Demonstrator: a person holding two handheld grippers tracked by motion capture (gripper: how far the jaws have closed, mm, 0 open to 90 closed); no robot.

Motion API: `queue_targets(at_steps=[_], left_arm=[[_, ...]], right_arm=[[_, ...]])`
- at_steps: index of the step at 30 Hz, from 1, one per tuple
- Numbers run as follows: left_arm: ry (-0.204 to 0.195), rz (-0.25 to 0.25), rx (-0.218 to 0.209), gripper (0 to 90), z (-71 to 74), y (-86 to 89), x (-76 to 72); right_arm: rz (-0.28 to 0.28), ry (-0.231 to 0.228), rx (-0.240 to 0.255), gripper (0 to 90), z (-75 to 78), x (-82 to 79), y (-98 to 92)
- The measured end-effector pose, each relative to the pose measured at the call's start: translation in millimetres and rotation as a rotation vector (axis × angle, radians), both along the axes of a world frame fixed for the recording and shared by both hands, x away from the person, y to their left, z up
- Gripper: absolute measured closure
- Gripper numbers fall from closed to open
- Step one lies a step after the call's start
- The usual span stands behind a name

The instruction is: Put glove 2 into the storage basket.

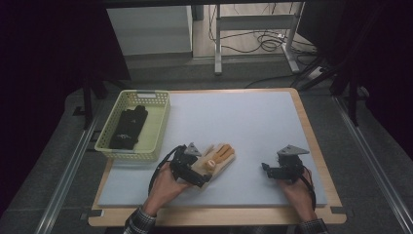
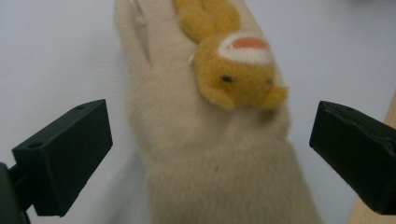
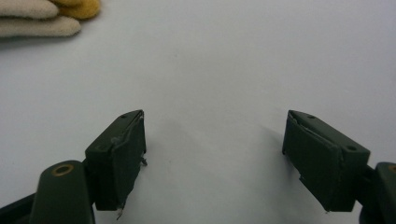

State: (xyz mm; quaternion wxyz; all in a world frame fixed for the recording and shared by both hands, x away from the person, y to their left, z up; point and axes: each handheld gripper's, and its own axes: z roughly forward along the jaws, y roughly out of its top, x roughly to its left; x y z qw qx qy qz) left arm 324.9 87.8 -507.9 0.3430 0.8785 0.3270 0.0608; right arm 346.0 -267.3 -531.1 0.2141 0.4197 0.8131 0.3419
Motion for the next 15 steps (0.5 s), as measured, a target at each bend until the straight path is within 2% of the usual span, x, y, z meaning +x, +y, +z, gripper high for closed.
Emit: queue_targets(at_steps=[10,13,15], left_arm=[[0.038,0.001,0.056,0.0,-20.1,-19.7,9.6],[0.033,0.004,0.082,1.0,-23.2,-25.3,9.8],[0.009,0.020,0.121,3.5,-22.8,-28.5,8.0]], right_arm=[[0.000,0.001,0.000,21.1,0.0,0.0,0.0],[0.000,0.001,0.000,21.1,0.0,0.1,0.0],[0.001,0.000,0.000,21.0,0.0,0.1,0.0]])
